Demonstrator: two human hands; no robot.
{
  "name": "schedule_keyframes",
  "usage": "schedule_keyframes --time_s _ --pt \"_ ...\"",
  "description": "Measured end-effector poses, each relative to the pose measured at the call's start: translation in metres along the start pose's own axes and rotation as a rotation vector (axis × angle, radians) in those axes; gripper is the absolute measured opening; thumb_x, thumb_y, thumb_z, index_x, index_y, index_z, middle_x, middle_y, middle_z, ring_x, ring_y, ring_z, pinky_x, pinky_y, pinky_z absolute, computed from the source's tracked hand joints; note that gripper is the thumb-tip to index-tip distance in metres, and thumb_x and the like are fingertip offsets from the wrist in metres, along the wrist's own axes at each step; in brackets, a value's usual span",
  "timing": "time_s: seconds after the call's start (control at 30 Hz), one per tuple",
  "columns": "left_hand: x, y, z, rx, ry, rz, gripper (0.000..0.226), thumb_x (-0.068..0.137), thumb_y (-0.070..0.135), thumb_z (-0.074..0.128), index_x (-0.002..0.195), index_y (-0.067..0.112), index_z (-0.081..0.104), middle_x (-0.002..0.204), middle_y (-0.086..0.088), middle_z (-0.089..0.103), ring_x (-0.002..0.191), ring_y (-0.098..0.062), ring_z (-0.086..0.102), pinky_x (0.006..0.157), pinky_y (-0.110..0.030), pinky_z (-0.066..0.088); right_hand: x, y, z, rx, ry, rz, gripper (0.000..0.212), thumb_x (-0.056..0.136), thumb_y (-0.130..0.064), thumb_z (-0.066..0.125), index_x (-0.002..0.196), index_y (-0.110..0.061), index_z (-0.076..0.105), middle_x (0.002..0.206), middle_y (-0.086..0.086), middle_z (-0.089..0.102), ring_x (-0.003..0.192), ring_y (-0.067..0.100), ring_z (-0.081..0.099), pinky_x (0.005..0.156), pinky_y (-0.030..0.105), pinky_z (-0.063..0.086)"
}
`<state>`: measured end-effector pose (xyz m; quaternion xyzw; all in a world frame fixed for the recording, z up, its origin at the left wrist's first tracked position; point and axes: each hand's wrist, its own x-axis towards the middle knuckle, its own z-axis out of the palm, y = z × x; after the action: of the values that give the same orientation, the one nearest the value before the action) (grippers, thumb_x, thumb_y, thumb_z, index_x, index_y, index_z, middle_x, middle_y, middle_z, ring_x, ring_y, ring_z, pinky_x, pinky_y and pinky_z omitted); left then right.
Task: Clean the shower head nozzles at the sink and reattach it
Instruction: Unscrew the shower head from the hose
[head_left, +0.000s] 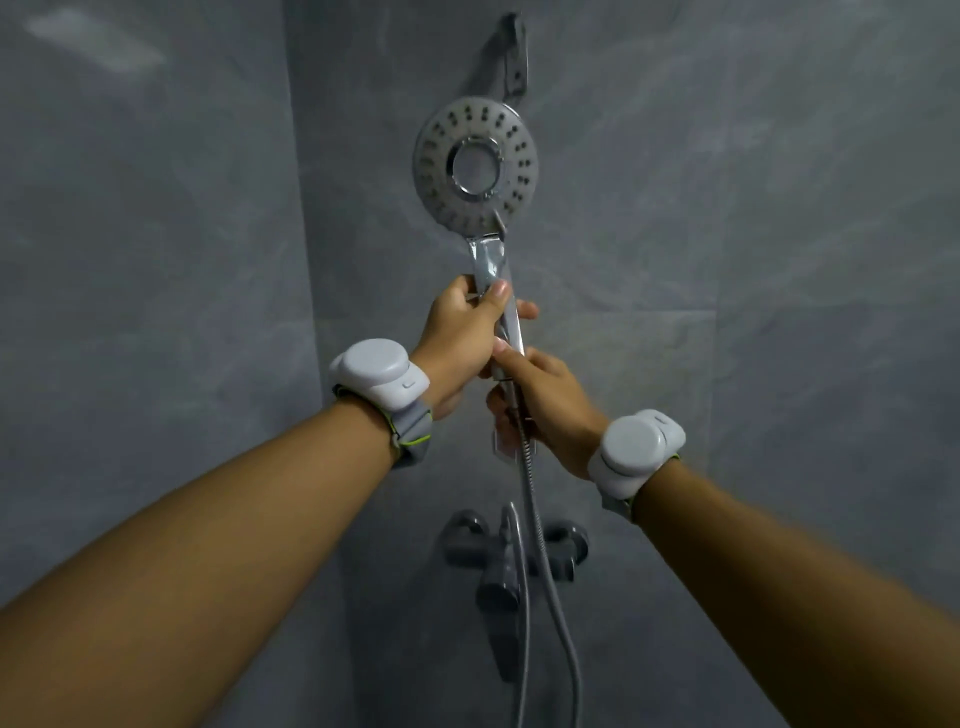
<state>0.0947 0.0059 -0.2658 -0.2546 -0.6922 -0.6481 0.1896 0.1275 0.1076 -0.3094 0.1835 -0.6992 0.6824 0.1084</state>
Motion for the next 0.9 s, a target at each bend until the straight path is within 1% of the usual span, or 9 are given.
schedule_keyframes --time_s 0.1,0.2,0.3,0.4,0.47,0.57,0.67,0.77,0.9 --pt "-0.036 -0.021 0.001 0.011 -0.006 -0.063 0.012 0.104 0.028 0.045 0.102 0.017 0.049 0.092 0.001 0.075 0.064 -0.020 0.069 0.051 -0.027 0.047 -0.025 0.032 -0.002 -0.048 -0.012 0.019 0.036 0.097 -0.045 0.050 0.093 -0.010 0.050 0.057 0.002 0.041 0.044 0.014 0.033 0.042 0.023 0.028" --pt "-0.066 -0.036 -0.006 0.170 0.015 -0.131 0.015 0.100 0.035 0.050 0.095 0.022 0.054 0.094 -0.006 0.074 0.080 -0.026 0.072 0.066 -0.042 0.058 -0.049 0.055 -0.001 -0.138 0.024 0.023 0.035 0.096 -0.044 0.053 0.087 -0.011 0.052 0.053 -0.003 0.043 0.039 0.010 0.036 0.037 0.020 0.031" --pt "-0.094 -0.044 -0.017 0.401 0.010 -0.180 0.025 0.098 0.043 0.052 0.084 0.022 0.056 0.082 -0.007 0.072 0.064 -0.026 0.069 0.058 -0.038 0.055 -0.071 0.072 0.006 -0.237 0.054 -0.001 0.032 0.095 -0.042 0.056 0.081 -0.013 0.054 0.054 -0.005 0.048 0.038 0.002 0.042 0.039 0.015 0.035" --pt "-0.119 -0.045 -0.032 0.597 -0.097 -0.240 0.041 0.097 0.050 0.048 0.071 0.020 0.058 0.063 -0.006 0.072 0.048 -0.023 0.064 0.052 -0.026 0.046 -0.087 0.086 0.011 -0.350 0.051 0.016 0.033 0.094 -0.046 0.056 0.077 -0.017 0.054 0.058 -0.004 0.052 0.039 -0.001 0.044 0.041 0.014 0.037" --pt "-0.135 -0.043 -0.042 0.741 -0.180 -0.266 0.049 0.097 0.051 0.048 0.066 0.014 0.059 0.056 -0.006 0.069 0.045 -0.023 0.063 0.049 -0.025 0.048 -0.097 0.096 0.014 -0.438 0.054 0.050 0.036 0.092 -0.049 0.056 0.075 -0.018 0.054 0.057 -0.005 0.054 0.036 -0.001 0.045 0.038 0.012 0.035" --pt "-0.155 -0.045 -0.049 0.949 -0.241 -0.093 0.036 0.093 0.039 0.058 0.071 0.010 0.061 0.061 -0.001 0.067 0.062 -0.025 0.066 0.065 -0.036 0.056 -0.109 0.108 0.017 -0.501 0.019 0.098 0.036 0.092 -0.049 0.057 0.073 -0.018 0.056 0.046 -0.011 0.056 0.038 -0.004 0.050 0.040 0.009 0.035" --pt "-0.174 -0.059 -0.056 0.922 -0.386 0.127 0.008 0.088 0.024 0.065 0.092 0.016 0.066 0.079 0.005 0.058 0.083 -0.021 0.057 0.080 -0.041 0.049 -0.115 0.124 0.024 -0.526 -0.032 0.125 0.042 0.094 -0.044 0.056 0.082 -0.004 0.062 0.053 -0.008 0.055 0.047 0.005 0.049 0.052 0.022 0.038" --pt "-0.187 -0.082 -0.063 1.133 -0.486 0.292 0.029 0.083 0.015 0.060 0.111 0.024 0.060 0.111 0.004 0.052 0.109 -0.022 0.044 0.096 -0.039 0.035 -0.123 0.133 0.030 -0.593 -0.047 0.132 0.043 0.094 -0.042 0.058 0.084 0.001 0.059 0.061 0.002 0.048 0.055 0.014 0.043 0.057 0.030 0.036" --pt "-0.193 -0.117 -0.067 1.292 -0.450 0.425 0.046 0.077 0.018 0.063 0.120 0.028 0.053 0.122 0.003 0.048 0.115 -0.025 0.041 0.098 -0.038 0.028 -0.135 0.150 0.038 -0.699 -0.071 0.186 0.043 0.094 -0.042 0.057 0.086 0.000 0.059 0.069 0.006 0.055 0.060 0.015 0.048 0.061 0.030 0.039"
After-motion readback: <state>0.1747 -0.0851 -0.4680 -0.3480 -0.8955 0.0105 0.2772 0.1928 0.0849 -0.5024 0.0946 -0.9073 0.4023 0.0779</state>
